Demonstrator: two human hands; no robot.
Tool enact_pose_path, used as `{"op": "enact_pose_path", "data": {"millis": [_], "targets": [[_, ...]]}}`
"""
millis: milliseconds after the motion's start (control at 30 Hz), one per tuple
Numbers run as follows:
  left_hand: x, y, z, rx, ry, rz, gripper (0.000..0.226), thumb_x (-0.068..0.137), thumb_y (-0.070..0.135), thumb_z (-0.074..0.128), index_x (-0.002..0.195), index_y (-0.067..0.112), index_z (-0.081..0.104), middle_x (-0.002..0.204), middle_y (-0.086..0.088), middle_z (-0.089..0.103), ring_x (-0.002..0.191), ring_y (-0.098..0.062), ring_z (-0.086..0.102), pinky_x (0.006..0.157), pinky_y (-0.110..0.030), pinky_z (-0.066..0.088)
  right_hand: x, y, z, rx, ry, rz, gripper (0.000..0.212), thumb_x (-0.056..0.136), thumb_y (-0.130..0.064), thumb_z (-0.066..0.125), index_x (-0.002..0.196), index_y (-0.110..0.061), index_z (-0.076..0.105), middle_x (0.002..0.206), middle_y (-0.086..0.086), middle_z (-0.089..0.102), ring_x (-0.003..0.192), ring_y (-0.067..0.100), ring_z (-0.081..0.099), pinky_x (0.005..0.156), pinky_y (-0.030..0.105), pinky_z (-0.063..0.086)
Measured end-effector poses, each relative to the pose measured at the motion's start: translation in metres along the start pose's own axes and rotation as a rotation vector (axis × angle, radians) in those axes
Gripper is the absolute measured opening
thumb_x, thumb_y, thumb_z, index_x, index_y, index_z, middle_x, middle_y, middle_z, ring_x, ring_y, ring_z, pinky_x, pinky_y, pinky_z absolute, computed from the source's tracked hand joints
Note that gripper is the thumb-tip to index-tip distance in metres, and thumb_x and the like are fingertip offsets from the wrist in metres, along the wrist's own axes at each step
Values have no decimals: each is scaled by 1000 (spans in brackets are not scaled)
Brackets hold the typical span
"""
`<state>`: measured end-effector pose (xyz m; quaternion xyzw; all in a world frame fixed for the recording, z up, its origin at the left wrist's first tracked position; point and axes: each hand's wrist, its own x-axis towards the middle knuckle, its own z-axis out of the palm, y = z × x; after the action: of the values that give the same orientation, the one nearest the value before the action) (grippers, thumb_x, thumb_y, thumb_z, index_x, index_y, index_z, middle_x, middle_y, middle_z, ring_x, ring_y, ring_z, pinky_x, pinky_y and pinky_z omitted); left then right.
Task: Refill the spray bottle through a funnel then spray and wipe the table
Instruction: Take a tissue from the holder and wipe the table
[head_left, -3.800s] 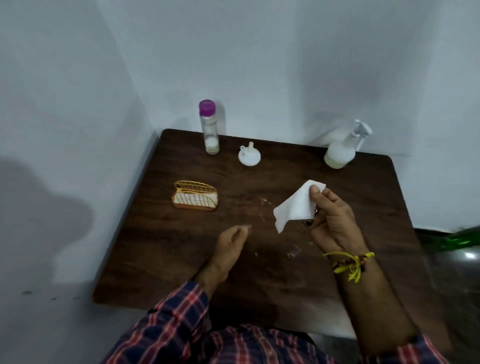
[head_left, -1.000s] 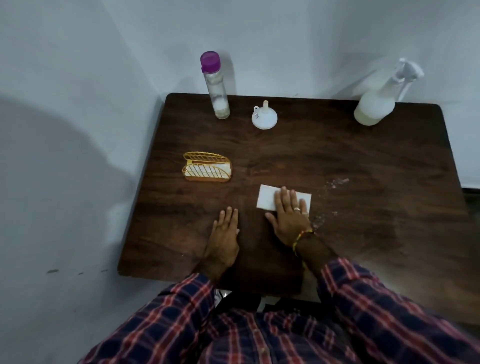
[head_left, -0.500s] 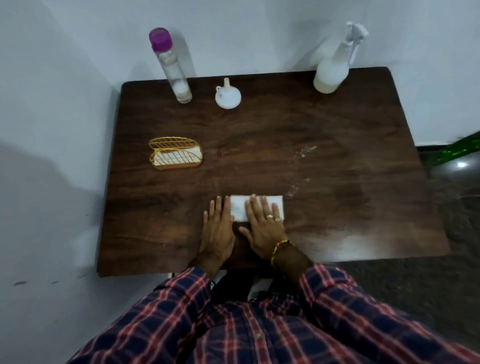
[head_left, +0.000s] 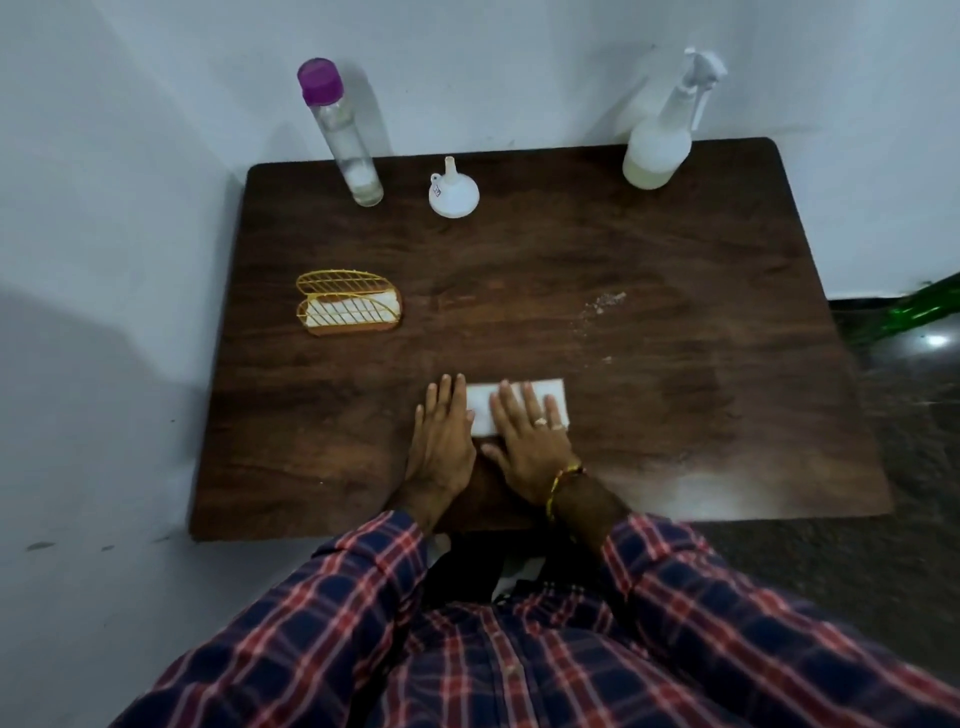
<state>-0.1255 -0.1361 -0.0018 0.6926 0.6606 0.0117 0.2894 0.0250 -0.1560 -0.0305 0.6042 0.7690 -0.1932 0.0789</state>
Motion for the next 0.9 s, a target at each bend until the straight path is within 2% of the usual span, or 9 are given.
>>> {"op": "enact_pose_path", "data": {"millis": [67,167,333,400,500,567,667,767,900], "targets": [[4,2,-6,-26,-3,-13,54,105,21,27,155,11,9,163,-8,7,150,-24,1,121,-39,3,-21,1,7,-22,-44,-80,73,92,-57,29,146,-11,45,154,10,41,140,35,41,107,59,40],[7,5,-9,-68,-28,-46,52,106,22,25,155,11,10,163,-7,9,150,-23,2,121,-37,4,-14,33,2,-17,9,12,74,92,-57,26,148,-12,42,156,10,37,141,35,40,110,58,33],[24,26,-4,-4,-78,-86,55,105,22,28,155,11,7,163,-7,7,150,-24,2,121,-38,8,59,64,-31,73,-7,190,90,84,-64,0,157,-12,9,166,8,3,152,37,4,119,58,5],[35,33,-2,31,-75,-105,58,104,21,31,154,8,5,163,-10,5,150,-26,1,121,-40,9,70,52,-34,39,-63,78,91,83,-64,2,157,-12,14,165,10,8,151,39,8,118,61,8],[46,36,-5,42,-107,-155,66,101,22,37,154,7,0,163,-11,1,150,-27,-2,122,-43,8,49,42,-19,-56,-23,-80,77,90,-59,24,150,-12,39,158,10,34,144,37,34,112,62,30],[57,38,-9,40,-160,-217,66,102,25,37,154,9,0,163,-11,-1,150,-29,-1,120,-46,11,43,57,-20,-65,-38,-90,73,92,-56,27,150,-14,38,158,7,34,144,33,36,113,59,29],[74,47,-17,96,-237,-305,69,101,35,42,154,7,7,162,-14,5,149,-34,7,118,-50,23,74,86,-37,-25,-8,8,76,94,-57,17,156,-14,21,165,7,15,151,34,16,118,59,14],[91,66,-28,160,-287,-350,72,95,41,57,148,4,27,158,-18,20,147,-35,17,118,-47,22,127,88,-54,9,-3,53,74,99,-57,26,157,-15,9,166,5,2,152,35,1,119,58,3],[110,78,-26,185,-272,-388,60,80,36,75,129,11,51,137,-17,51,133,-37,42,113,-49,31,133,79,-58,-20,-9,-120,74,99,-56,29,158,-15,8,166,4,1,153,33,-2,120,57,-2]]}}
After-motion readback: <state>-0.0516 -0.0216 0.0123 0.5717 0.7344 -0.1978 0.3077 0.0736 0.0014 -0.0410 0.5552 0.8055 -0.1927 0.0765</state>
